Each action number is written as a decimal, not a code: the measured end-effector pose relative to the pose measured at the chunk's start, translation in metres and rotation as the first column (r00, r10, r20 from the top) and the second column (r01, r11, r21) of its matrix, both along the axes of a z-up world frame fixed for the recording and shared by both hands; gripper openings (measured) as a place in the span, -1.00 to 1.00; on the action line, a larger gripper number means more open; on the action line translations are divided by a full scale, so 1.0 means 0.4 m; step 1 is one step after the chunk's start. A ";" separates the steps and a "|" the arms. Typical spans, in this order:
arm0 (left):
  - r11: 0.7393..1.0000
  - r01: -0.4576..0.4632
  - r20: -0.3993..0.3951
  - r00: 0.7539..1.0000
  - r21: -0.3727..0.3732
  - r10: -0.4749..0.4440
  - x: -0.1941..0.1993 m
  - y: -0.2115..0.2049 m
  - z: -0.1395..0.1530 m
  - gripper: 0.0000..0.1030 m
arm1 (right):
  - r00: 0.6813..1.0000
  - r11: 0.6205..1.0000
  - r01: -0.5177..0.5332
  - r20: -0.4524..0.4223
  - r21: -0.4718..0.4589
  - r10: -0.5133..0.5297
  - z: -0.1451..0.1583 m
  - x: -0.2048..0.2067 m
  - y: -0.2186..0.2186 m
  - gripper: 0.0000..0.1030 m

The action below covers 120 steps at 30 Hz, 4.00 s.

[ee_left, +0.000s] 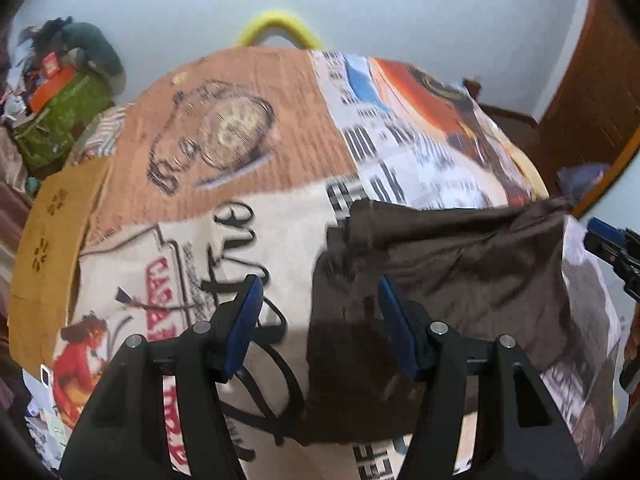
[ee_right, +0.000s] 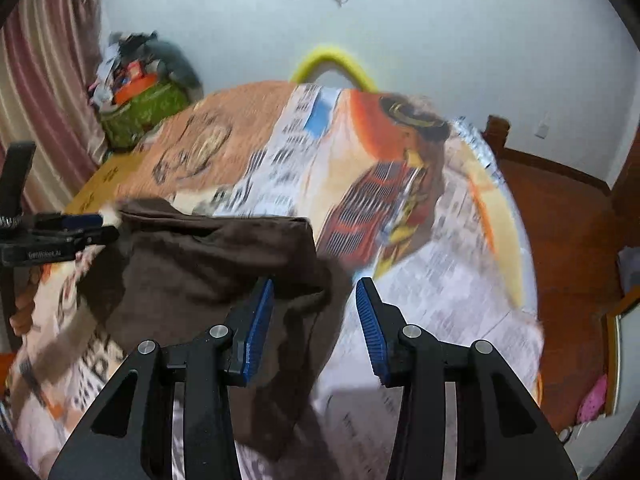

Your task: Fold small clothes

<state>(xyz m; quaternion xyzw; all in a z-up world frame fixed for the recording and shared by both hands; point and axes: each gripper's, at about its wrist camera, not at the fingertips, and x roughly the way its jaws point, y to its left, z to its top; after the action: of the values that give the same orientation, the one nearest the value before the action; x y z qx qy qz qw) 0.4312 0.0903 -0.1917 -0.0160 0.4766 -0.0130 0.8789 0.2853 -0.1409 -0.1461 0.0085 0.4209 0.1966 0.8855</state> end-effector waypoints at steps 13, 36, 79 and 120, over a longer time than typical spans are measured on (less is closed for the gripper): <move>0.995 0.024 -0.112 0.993 -0.099 -0.035 -0.114 0.015 -0.092 0.15 | 0.995 0.997 -0.041 -0.086 0.063 0.046 -0.058 -0.103 0.001 -0.19; 0.961 0.059 -0.146 0.984 -0.272 -0.101 -0.209 -0.016 -0.121 -0.76 | 0.982 0.990 -0.017 -0.181 0.143 0.043 -0.138 -0.169 -0.001 -0.86; 0.963 0.068 -0.099 0.990 -0.261 -0.096 -0.076 -0.019 -0.143 -0.39 | 0.987 0.983 0.023 -0.162 0.181 0.007 -0.159 -0.039 -0.004 -0.24; 0.965 -0.162 0.130 0.973 -0.208 0.191 -0.514 0.429 0.147 -0.87 | 0.956 0.934 -0.293 0.027 0.206 0.294 0.105 -0.256 0.450 -0.90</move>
<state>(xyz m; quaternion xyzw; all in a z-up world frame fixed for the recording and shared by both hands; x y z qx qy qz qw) 0.2257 0.2617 -0.1328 -0.1437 0.4028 0.0175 0.9037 0.1829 0.0393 -0.1040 0.0383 0.3965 0.3692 0.8396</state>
